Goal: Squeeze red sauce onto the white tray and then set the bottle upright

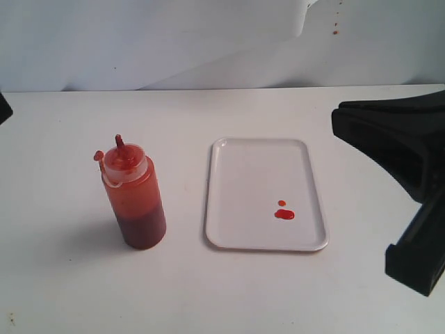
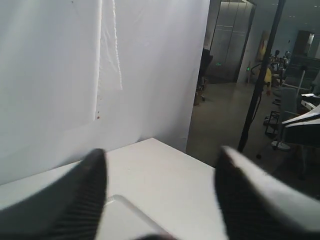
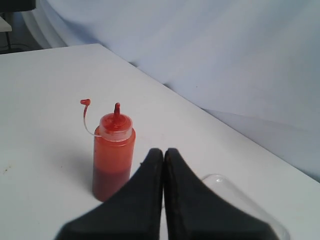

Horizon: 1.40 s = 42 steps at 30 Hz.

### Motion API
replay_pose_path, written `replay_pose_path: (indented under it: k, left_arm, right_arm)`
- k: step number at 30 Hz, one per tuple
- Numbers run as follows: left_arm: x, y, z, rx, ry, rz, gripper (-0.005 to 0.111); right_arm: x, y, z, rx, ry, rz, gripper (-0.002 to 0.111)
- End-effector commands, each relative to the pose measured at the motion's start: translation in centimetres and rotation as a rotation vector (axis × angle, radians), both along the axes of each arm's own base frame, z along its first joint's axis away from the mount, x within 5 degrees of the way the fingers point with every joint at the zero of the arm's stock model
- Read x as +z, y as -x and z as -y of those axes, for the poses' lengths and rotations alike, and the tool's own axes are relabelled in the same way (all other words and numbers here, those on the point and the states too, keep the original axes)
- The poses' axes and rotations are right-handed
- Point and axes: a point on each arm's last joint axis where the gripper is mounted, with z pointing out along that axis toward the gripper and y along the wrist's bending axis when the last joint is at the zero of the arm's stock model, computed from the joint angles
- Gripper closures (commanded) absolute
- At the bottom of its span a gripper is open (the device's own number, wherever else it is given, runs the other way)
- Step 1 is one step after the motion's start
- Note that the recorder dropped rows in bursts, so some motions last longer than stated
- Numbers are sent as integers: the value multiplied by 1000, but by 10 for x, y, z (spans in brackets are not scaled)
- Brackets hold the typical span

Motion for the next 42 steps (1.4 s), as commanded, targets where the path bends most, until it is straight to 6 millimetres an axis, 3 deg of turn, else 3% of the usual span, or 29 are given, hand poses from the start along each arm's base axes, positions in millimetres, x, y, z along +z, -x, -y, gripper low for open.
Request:
replay_pose_path:
  k: [1, 23, 27, 30, 31, 34, 36, 38, 42]
  left_arm:
    - [-5, 2, 2, -15, -21, -47, 108]
    - [-9, 3, 2, -25, -35, -99, 107]
    - [-13, 6, 7, -63, 6, -225, 107]
    - [-11, 31, 19, -51, -134, -154, 107]
    - [-5, 50, 22, -20, -148, -83, 107]
    - [10, 88, 20, 75, -63, 70, 107]
    - [13, 123, 20, 53, -36, 205, 107]
    - [12, 142, 21, 37, 0, 255, 107]
    - [12, 145, 20, 31, 37, 236, 107]
  right_arm:
    - [-2, 0, 0, 0, -2, -10, 108]
    - [-2, 0, 0, 0, -2, -10, 108]
    - [-2, 0, 0, 0, -2, -10, 108]
    - [-2, 1, 0, 2, -5, -7, 108]
    - [-2, 1, 0, 2, -5, -7, 108]
    - [-2, 1, 0, 2, -5, -7, 108]
    - [-2, 1, 0, 4, -6, -6, 108]
    - [-2, 1, 0, 4, -6, -6, 108]
    - [-2, 1, 0, 6, -8, -5, 108]
